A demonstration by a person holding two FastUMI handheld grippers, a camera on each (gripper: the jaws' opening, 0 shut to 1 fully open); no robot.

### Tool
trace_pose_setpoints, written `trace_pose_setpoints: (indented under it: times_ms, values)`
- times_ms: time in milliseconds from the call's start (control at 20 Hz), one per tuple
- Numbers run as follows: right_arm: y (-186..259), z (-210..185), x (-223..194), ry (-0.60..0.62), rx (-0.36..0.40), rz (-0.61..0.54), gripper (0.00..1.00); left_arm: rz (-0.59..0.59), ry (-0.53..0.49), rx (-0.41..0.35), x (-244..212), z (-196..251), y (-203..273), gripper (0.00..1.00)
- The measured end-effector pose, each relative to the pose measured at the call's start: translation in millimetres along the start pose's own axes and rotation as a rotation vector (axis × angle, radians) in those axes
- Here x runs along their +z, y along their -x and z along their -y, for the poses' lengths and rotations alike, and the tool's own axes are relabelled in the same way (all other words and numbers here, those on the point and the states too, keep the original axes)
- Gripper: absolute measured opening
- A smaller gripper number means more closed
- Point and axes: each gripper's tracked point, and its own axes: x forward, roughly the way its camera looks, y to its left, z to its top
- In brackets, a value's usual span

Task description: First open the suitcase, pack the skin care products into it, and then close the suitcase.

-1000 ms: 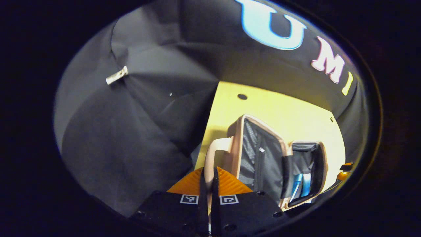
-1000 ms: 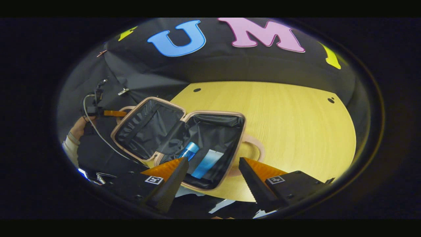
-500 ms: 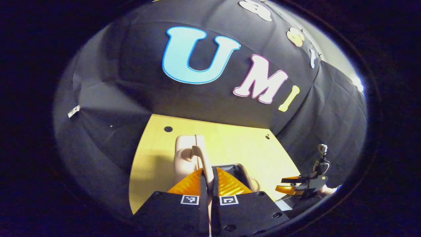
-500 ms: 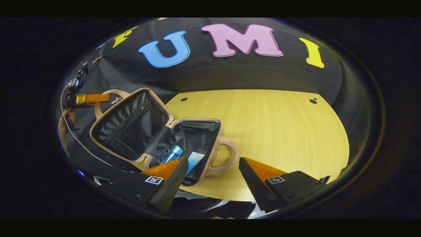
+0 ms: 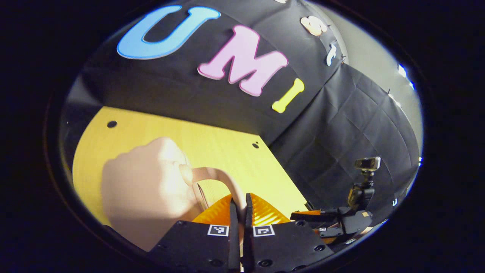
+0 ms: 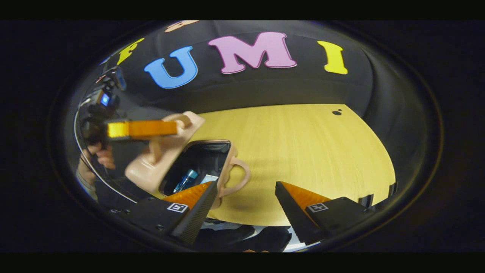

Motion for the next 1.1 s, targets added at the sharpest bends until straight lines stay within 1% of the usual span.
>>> trace_pose_setpoints:
  times_ms: [50,150,200,350,500,550,600,650,700,800,850,900,950,1050,1100]
  values:
    - [3.1,11.5,-5.5,-0.006,-0.02,-0.005,0.97,-0.054,-0.006,0.021,-22.9,-1.2,-19.2,0.08]
    - [12.8,32.8,-16.4,-0.016,-0.062,-0.015,0.98,-0.141,-0.069,0.116,-55.9,-4.8,-45.5,0.09]
    - [17.7,43.7,-21.7,-0.024,-0.081,-0.019,0.97,-0.17,-0.101,0.147,-58.2,-2.4,-47.1,0.09]
    - [28.5,70.1,-33.2,-0.059,-0.127,-0.031,0.97,-0.2,-0.192,0.21,-47.3,3.0,-41.0,0.09]
    - [31.9,86.2,-40.6,-0.096,-0.148,-0.028,0.98,-0.214,-0.216,0.249,-59.6,-1.9,-48.9,0.16]
    - [32.5,89.5,-38.7,-0.092,-0.15,-0.013,0.98,-0.201,-0.228,0.269,-59.1,-3.0,-50.2,0.17]
    - [32.4,92.7,-35.2,-0.079,-0.158,0.011,0.98,-0.182,-0.236,0.268,-59.9,-0.7,-51.9,0.19]
    - [31.3,96.1,-31.6,-0.067,-0.158,0.033,0.98,-0.163,-0.255,0.273,-57.4,2.5,-54.4,0.24]
    - [31.0,96.6,-28.0,-0.065,-0.152,0.053,0.98,-0.145,-0.271,0.276,-56.2,9.2,-57.5,0.35]
    - [36.3,97.6,-10.7,-0.034,-0.132,0.123,0.98,-0.081,-0.275,0.294,-43.4,21.8,-53.6,0.72]
    - [37.6,104.4,-1.5,0.013,-0.139,0.16,0.98,-0.034,-0.26,0.315,-33.3,27.0,-44.2,0.85]
    - [43.8,112.5,8.5,0.068,-0.147,0.194,0.97,0.033,-0.238,0.341,-20.9,32.6,-35.1,0.87]
    - [51.6,117.8,22.8,0.114,-0.144,0.24,0.97,0.118,-0.218,0.366,-0.2,41.5,-22.1,0.95]
    - [72.5,116.0,58.4,0.197,-0.107,0.353,0.98,0.282,-0.191,0.414,33.7,65.6,15.0,0.96]
    - [84.8,118.6,77.7,0.239,-0.103,0.417,0.98,0.354,-0.199,0.433,46.7,81.4,34.5,0.96]
